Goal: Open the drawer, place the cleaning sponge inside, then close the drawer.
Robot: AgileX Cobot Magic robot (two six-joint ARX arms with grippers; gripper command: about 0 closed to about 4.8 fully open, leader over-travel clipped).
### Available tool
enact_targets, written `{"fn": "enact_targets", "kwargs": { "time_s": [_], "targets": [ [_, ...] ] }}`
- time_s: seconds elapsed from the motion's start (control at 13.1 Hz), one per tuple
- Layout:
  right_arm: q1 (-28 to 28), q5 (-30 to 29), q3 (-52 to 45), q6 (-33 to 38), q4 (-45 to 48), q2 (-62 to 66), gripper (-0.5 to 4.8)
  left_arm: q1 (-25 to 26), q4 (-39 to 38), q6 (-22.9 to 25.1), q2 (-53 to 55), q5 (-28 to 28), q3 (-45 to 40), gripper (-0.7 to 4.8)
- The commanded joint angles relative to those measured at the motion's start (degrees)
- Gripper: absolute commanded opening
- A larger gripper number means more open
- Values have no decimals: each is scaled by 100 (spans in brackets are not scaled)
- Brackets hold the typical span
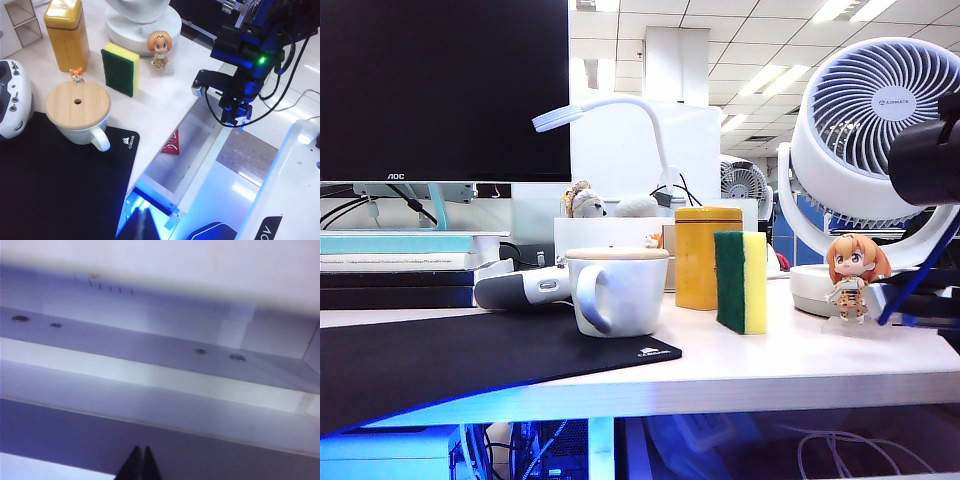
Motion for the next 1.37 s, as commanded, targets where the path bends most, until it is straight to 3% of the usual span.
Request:
{"fn": "enact_targets", "kwargs": {
  "time_s": [0.08,0.68,1.37],
  "targets": [
    [2,109,2,2,192,-68,-7,-4,35,26,-9,26,20,-5],
    [2,140,-376,48,809,-15,-7,-4,37,31,-9,26,20,-5],
    [2,142,-382,282,166,-15,-7,-4,35,31,-7,26,20,-5]
  ]
}}
